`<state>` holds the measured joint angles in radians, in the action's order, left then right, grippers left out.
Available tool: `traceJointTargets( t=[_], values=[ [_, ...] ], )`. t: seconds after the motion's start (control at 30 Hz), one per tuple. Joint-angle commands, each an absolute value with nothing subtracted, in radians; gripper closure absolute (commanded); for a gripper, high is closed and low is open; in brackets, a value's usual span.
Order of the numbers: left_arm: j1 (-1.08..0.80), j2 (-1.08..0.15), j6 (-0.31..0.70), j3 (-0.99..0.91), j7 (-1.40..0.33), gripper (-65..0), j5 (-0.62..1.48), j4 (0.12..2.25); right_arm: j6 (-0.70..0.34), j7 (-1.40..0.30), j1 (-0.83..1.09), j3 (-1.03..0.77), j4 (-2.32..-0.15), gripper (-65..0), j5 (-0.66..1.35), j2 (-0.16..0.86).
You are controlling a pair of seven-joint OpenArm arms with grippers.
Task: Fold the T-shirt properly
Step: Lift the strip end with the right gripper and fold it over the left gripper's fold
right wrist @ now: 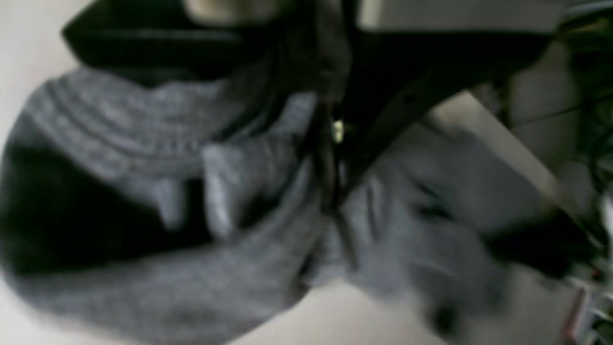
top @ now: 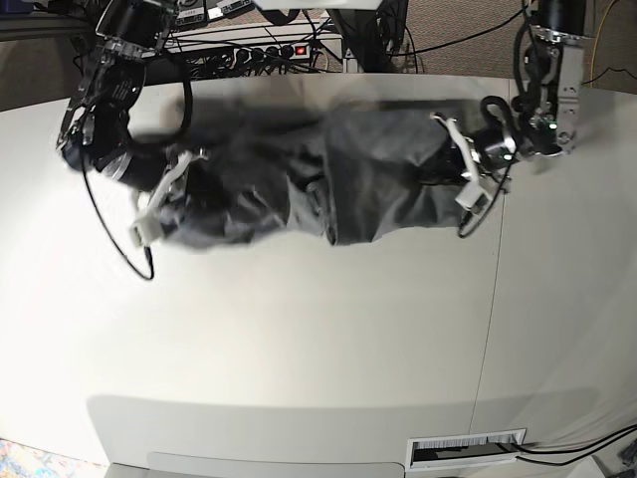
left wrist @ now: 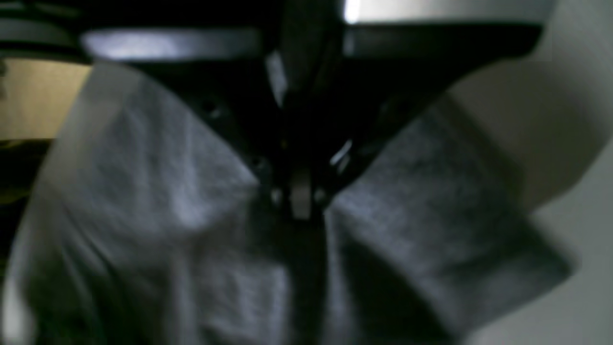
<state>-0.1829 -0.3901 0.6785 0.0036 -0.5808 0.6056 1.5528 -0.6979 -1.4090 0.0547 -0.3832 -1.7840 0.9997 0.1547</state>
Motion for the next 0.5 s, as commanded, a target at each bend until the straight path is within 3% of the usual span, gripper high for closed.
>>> traceJointTargets(
  t=[0.0, 0.17, 0.47],
  values=[
    [-0.187, -0.391, 0.682, 0.03, -0.627, 0.0, 0.57, 1.555, -0.698, -1.385, 0.041, -0.385, -1.821, 0.0, 1.035, 0.163],
    [-0.183, -0.38, 0.672, 0.124, -0.581, 0.0, 0.492, 1.555, -0.698, -1.387, 0.019, -0.385, -1.851, 0.0, 1.09, 0.145],
    [-0.143, -0.38, 0.669, 0.181, -0.551, 0.0, 0.471, 1.555, -0.698, -1.396, 0.014, -0.318, -1.851, 0.0, 1.219, 0.019]
  ],
)
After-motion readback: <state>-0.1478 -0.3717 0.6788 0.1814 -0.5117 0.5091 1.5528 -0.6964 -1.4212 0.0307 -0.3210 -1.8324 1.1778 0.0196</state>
